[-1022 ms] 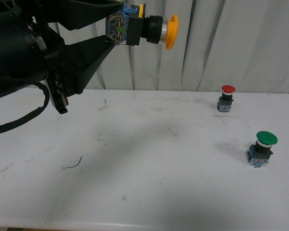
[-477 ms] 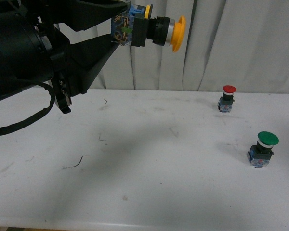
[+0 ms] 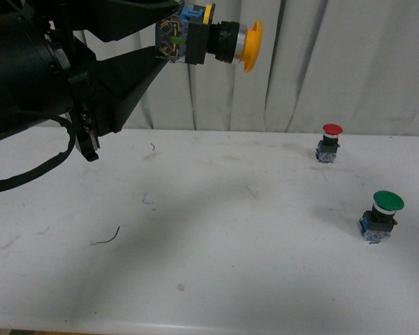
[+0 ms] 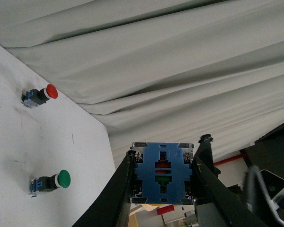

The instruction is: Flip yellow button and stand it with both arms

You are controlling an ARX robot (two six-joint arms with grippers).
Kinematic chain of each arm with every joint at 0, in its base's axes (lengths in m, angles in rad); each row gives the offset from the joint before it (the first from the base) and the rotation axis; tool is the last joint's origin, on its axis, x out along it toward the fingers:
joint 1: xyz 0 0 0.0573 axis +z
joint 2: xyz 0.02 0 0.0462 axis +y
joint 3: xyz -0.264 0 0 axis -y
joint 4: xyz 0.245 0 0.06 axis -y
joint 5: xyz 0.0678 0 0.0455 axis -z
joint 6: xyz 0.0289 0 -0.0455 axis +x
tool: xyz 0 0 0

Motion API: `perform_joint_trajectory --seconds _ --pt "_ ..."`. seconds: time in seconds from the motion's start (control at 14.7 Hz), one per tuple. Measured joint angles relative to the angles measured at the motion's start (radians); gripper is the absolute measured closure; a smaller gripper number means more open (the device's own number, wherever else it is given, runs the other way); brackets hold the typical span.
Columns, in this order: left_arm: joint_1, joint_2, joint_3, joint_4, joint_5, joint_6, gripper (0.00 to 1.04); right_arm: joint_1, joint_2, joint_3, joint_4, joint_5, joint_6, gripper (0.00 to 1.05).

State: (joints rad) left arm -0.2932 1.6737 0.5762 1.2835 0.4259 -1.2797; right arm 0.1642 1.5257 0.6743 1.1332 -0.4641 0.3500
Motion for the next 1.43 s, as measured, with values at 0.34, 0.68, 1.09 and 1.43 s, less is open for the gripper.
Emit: perform_joint_trajectory --seconds 0.34,0.68,1.09,1.43 --pt "-0.011 0.0 0.005 0.0 -0.003 0.004 0.74 0.1 0.135 -0.006 0.15 -0.083 0.728 0.06" --pt "-0.011 0.0 0.003 0.0 -0.008 0.004 0.74 0.13 0.221 0.033 0.152 -0.061 0.943 0.06" --pt "-0.008 0.0 -0.004 0.0 -0.008 0.004 0.74 0.176 0.3 0.067 0.153 -0.059 0.896 0.06" --pt "-0.003 -0.001 -0.012 0.0 -0.008 0.004 0.74 0.207 0.351 0.115 0.153 -0.061 0.926 0.06"
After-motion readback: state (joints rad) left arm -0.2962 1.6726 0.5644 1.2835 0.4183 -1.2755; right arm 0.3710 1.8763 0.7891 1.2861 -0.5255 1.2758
